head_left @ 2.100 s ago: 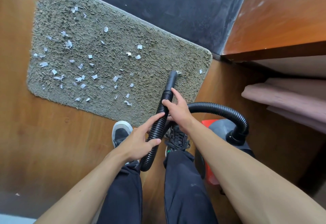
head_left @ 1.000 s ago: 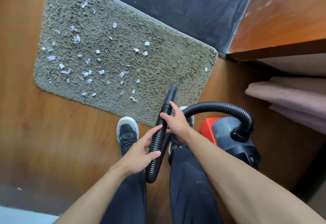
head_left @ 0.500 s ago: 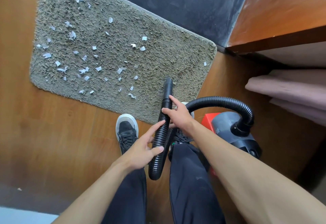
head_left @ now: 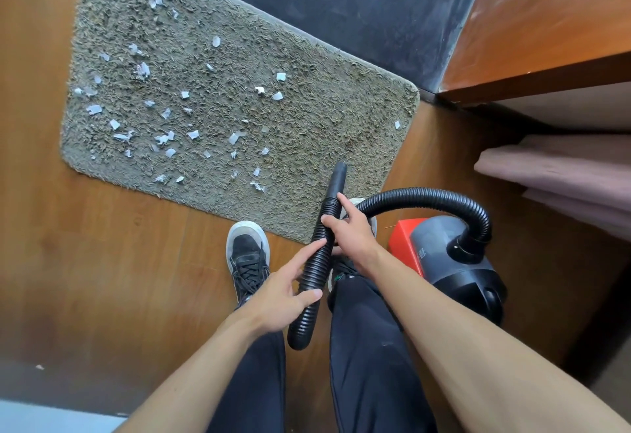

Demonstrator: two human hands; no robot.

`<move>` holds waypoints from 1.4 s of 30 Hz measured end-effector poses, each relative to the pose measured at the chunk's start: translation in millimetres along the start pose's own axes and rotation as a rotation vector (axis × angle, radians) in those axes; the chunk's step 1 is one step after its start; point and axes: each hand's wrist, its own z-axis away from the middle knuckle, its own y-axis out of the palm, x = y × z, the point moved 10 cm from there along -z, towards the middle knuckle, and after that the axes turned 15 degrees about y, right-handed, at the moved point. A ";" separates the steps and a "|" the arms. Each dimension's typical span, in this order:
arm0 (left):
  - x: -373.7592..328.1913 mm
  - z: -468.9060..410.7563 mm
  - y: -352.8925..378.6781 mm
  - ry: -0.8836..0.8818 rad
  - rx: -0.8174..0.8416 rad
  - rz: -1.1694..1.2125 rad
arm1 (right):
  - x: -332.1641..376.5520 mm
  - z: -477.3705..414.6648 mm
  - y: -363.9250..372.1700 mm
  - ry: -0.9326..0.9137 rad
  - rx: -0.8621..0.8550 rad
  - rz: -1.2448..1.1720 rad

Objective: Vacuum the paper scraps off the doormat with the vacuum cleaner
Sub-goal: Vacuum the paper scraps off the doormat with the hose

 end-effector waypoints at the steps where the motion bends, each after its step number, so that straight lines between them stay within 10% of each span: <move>1: -1.3 0.7 -3.4 0.001 -0.014 0.013 | 4.8 1.0 5.2 -0.009 0.003 0.005; 42: -18.7 -2.2 -40.5 -0.040 -0.136 0.100 | 55.5 -6.7 46.8 -0.142 0.000 0.188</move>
